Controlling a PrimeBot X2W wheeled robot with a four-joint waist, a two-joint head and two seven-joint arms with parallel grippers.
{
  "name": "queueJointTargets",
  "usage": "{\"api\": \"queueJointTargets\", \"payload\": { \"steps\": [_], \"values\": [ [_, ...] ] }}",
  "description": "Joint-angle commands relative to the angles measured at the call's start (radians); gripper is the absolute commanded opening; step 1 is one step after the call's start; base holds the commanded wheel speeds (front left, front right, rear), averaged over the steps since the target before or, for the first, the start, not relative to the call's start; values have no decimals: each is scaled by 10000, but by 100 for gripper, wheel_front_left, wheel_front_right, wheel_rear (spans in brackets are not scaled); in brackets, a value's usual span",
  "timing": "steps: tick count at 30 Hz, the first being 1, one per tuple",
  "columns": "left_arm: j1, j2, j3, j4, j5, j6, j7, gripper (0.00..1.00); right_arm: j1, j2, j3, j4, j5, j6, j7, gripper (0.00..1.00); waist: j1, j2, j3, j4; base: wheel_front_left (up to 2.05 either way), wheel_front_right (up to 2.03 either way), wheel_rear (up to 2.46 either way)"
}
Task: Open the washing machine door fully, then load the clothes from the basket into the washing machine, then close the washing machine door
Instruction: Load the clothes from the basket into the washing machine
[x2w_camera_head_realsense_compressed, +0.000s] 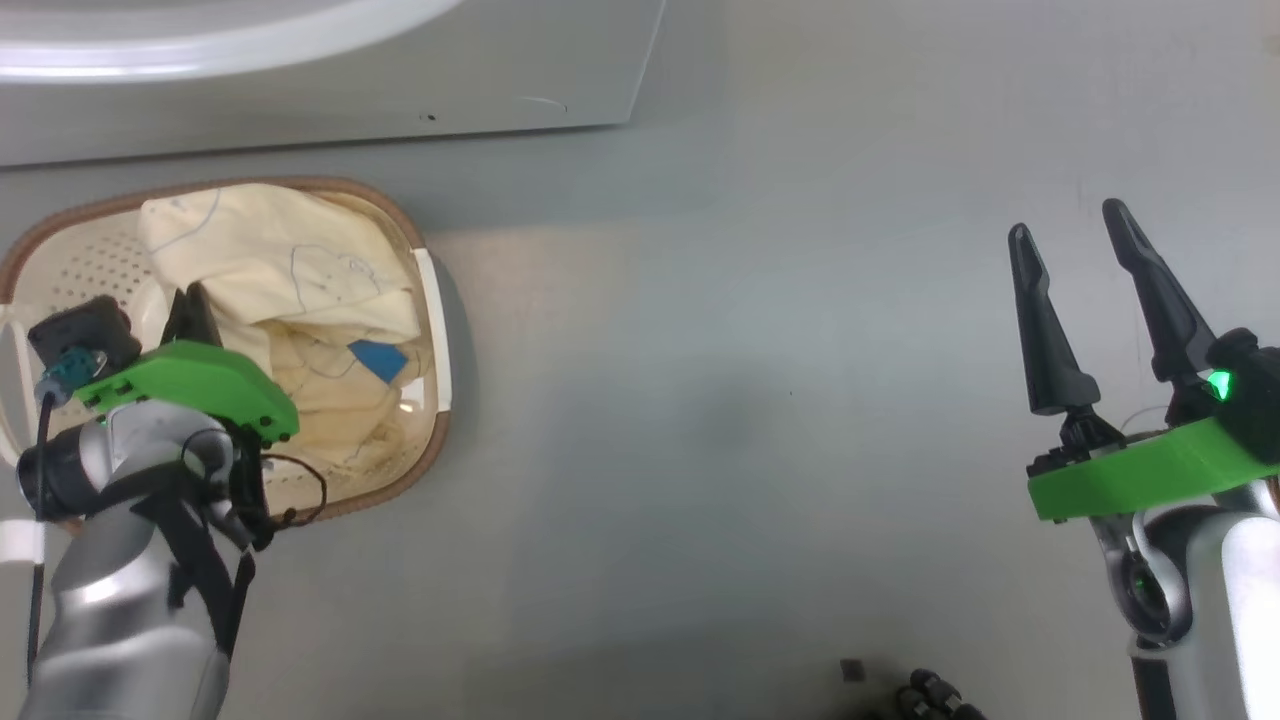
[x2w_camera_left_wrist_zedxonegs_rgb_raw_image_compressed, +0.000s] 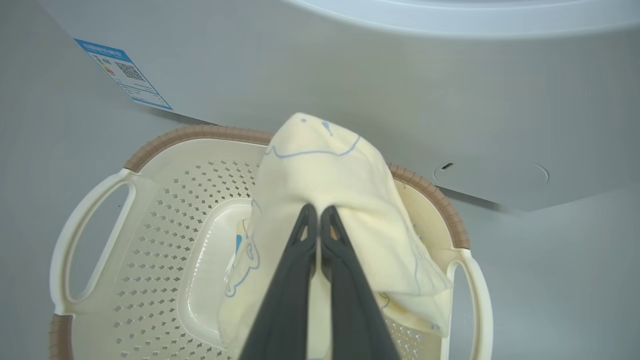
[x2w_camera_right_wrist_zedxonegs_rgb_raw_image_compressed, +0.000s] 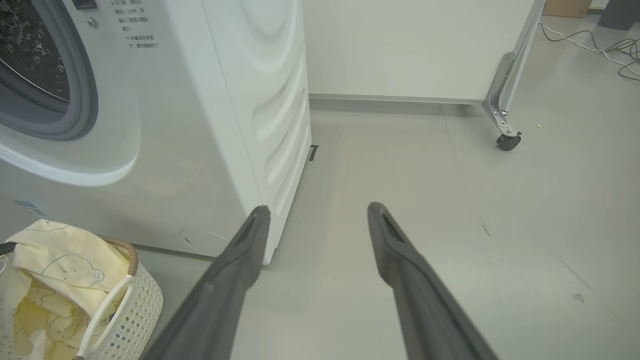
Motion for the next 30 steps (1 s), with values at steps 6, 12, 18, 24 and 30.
{"api": "queueJointTargets", "payload": {
  "steps": [6, 12, 18, 24, 30],
  "values": [
    [2007, 426, 1279, -2583, 1075, 509, -141, 0, 542, -60, 85, -119, -116, -2, 109, 100, 0, -1, -1503, 107, 0, 0, 0],
    [3453, 233, 1974, -4474, 1958, 696, -142, 0, 931, -38, -5, -83, -211, -2, 284, 100, 0, -1, -2508, 201, 0, 0, 0],
    [4485, 48, 2304, -5760, 2481, 725, -142, 0, 1206, -22, -3, -60, -270, -2, 437, 100, 0, -1, -3365, 251, 0, 0, 0],
    [5334, -24, 2293, -6549, 2802, 762, -142, 0, 1538, -3, 47, -53, -357, -2, 574, 100, 0, -1, -4113, 354, 0, 0, 0],
    [6054, -68, 2137, -7126, 2915, 754, -114, 0, 1877, -10, 178, -79, -514, -2, 743, 100, 0, -1, -4799, 467, 0, 0, 0]
  ]
}}
